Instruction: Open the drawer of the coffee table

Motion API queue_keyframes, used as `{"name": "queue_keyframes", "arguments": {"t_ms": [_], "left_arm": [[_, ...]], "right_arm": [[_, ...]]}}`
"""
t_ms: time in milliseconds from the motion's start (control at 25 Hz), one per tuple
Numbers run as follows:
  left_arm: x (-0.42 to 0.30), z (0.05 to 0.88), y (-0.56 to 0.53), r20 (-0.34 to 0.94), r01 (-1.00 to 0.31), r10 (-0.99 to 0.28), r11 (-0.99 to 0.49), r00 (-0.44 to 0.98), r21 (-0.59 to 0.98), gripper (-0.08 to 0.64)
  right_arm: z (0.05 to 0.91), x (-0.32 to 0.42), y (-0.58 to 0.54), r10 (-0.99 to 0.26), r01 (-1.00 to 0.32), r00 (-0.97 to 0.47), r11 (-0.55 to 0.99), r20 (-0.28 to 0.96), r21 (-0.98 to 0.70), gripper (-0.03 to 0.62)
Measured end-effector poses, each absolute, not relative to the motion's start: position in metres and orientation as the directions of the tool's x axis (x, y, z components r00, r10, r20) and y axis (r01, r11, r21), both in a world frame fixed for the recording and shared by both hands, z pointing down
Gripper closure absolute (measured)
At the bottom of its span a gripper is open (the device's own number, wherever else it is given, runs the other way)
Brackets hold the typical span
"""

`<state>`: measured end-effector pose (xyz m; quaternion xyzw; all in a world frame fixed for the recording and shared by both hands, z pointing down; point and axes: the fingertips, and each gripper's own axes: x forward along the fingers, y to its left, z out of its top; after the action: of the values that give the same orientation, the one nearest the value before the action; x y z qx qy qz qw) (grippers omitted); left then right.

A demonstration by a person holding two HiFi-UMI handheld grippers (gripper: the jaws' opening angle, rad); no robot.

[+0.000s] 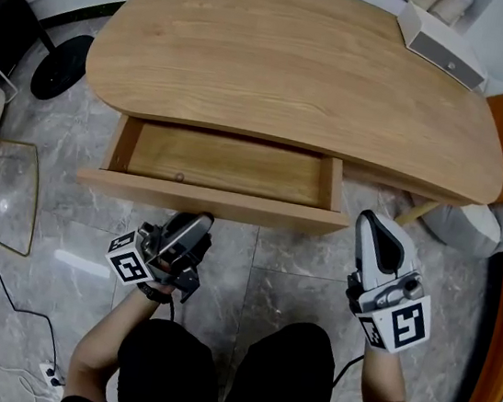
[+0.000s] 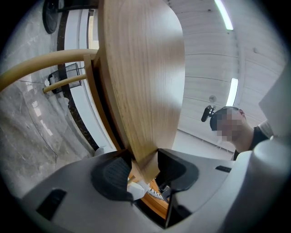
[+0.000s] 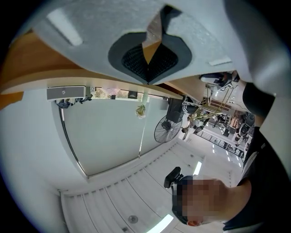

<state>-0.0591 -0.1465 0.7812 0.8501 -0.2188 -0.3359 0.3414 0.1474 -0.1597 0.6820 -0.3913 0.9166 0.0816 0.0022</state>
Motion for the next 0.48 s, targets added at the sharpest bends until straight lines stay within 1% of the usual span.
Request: {"name": "queue_keyframes", "arguments": {"t_ms": [120,320,480], "left_arm": [[-0.059,0.781,-0.140,-0.430,-0.131,-0.585,-0.683,0.687,0.719,0.407],[-0.059,0.793,-0.138,-0.396,-0.150,-0.589,-0.669,0.704,0.728,0.390],[-0.058,0.794,-0.139,-0.393,-0.154,-0.588,-0.671,0.706,0.726,0.388]], "right_arm": [[0.683,0.149,-0.161,-0.722,-0.722,-0.689,0.675,-0.067,0.150,0.588],[0.686,0.156,-0.165,-0.739,-0.738,-0.671,0.658,-0.061,0.148,0.588],[0.692,0.159,-0.168,-0.747,-0.746,-0.662,0.652,-0.053,0.138,0.588]]}}
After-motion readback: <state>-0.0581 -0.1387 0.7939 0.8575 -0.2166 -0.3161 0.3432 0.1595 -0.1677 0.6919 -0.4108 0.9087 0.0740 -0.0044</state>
